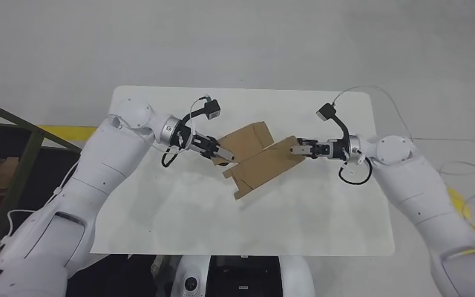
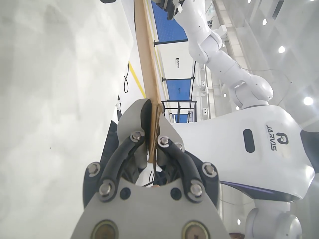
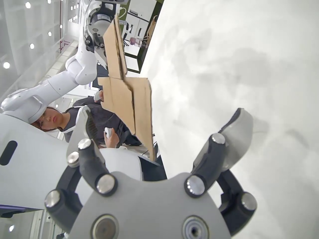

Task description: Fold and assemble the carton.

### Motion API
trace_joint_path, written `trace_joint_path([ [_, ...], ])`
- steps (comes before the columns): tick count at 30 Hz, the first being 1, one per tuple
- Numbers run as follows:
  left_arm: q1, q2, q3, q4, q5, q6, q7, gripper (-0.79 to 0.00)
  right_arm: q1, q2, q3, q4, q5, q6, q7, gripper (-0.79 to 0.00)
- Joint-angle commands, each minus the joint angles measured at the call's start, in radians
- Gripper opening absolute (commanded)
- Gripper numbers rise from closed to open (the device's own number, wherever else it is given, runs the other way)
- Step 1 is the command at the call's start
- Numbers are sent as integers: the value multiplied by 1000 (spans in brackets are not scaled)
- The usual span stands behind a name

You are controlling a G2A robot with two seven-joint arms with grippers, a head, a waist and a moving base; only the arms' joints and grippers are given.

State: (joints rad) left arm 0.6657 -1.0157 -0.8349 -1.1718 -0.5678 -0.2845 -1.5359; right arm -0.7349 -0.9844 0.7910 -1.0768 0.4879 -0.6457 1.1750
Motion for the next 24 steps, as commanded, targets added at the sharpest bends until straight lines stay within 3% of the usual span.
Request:
trace_joint_path([
  [1,-3,4,11,-2,-7,0,0,-785,12,5,-33,-10,17,-5,-5,0],
  [10,-4,6,15,-2,-10,0,0,-785,15,7,-45,-16,26,-8,-8,0],
  [14,-4,6,15,-2,-10,0,0,-785,15,7,-45,-16,26,-8,-8,-240],
  [16,-4,6,15,-2,-10,0,0,-785,15,7,-45,-16,26,-8,-8,-422],
  [19,-4,6,15,-2,-10,0,0,-785,15,7,-45,-16,26,-8,-8,-471],
  [23,-4,6,15,-2,-10,0,0,-785,15,7,-45,-16,26,-8,-8,-443],
  [24,-4,6,15,-2,-10,0,0,-785,15,7,-45,-16,26,-8,-8,-289],
])
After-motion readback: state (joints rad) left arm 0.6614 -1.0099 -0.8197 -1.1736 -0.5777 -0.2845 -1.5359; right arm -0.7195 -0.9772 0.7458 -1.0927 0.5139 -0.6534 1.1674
